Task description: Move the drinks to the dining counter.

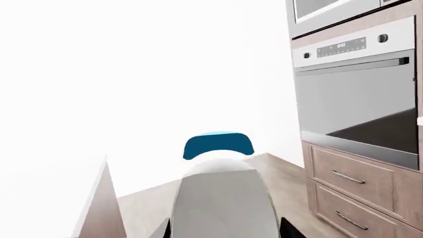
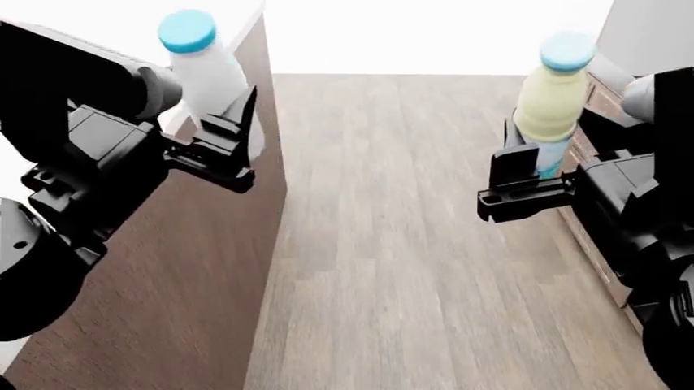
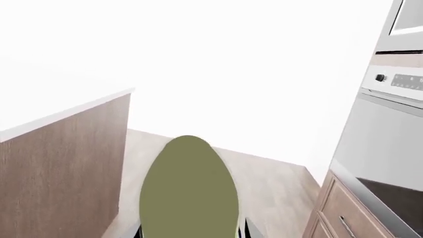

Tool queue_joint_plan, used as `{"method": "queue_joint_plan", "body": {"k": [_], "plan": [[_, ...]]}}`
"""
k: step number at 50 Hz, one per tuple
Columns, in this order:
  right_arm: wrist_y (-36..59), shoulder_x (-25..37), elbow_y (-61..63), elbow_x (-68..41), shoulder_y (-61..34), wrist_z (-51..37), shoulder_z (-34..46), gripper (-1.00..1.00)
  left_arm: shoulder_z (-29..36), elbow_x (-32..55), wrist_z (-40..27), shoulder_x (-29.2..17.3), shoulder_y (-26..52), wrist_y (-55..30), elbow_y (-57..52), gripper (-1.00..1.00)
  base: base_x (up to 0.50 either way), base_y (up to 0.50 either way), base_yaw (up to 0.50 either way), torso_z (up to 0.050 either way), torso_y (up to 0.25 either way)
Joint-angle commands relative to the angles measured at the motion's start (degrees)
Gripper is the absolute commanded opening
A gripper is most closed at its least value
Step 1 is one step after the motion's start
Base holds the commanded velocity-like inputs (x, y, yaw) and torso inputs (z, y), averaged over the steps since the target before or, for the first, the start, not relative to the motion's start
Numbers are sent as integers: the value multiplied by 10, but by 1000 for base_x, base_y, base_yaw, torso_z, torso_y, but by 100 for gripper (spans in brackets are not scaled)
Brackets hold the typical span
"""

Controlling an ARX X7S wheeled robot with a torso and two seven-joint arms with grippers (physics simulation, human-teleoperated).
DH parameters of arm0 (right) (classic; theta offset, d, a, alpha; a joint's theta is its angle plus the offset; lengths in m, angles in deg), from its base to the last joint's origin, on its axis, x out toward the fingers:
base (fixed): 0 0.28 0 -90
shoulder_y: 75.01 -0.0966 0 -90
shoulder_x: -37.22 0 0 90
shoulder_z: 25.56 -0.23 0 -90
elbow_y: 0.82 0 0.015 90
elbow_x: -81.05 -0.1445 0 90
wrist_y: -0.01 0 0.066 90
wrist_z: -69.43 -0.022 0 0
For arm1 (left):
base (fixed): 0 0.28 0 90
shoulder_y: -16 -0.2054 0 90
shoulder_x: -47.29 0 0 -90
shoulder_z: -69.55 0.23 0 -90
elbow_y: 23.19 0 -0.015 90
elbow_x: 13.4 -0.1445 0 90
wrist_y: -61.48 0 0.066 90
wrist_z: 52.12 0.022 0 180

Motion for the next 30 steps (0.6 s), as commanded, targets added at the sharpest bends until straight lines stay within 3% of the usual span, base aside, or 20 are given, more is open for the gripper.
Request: {"method": "queue_joint_plan", "body": {"k": [1, 22, 30], "plan": [[25, -14, -33, -23, -93, -25, 35, -100, -21, 41, -35, -11, 75, -36, 8, -100, 0, 0, 0, 0, 0], [32, -16, -47, -40, -136, -39, 58, -100, -17, 50, -43, -20, 90, -33, 15, -100, 0, 0, 0, 0, 1], [39, -26, -45, -33, -145, -37, 74, -100, -26, 64, -49, -29, 85, -31, 8, -100, -454, 343, 0, 0, 1]]}}
